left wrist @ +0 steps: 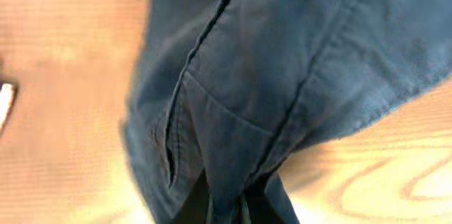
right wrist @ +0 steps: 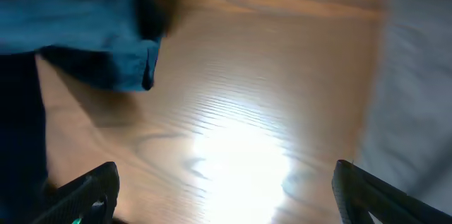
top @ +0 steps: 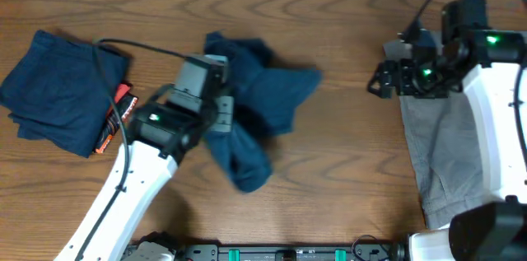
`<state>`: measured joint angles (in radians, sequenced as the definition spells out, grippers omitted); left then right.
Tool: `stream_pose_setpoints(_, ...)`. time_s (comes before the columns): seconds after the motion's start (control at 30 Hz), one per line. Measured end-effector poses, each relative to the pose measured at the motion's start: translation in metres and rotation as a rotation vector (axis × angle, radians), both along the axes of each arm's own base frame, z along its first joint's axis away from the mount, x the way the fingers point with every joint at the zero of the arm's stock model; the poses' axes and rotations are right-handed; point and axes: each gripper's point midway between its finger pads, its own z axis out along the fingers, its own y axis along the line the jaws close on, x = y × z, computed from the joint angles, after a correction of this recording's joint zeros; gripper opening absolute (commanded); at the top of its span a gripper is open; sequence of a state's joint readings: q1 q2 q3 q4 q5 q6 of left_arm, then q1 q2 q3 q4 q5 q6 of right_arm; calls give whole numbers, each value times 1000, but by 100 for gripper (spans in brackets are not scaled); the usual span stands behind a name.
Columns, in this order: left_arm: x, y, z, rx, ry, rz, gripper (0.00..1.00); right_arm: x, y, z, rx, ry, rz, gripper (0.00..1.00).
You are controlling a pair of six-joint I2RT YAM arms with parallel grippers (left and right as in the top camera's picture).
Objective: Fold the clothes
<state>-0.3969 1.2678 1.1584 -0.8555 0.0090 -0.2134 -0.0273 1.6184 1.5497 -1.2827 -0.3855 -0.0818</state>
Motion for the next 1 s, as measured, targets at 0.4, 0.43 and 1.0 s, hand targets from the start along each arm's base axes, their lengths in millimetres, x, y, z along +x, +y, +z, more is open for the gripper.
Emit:
stream_pose_setpoints(0.4,-10,15,-11,-39,94,51,6,35,138,-25,271,-29,202,98)
stream_pose_setpoints(0.43,-10,14,-11,-40,94,50,6,40,148,-28,292,-25,192,98)
stream_pose_setpoints(1.0,-10,14,-12,-44,97,56,6,89,256,-125,503,189,-107,44)
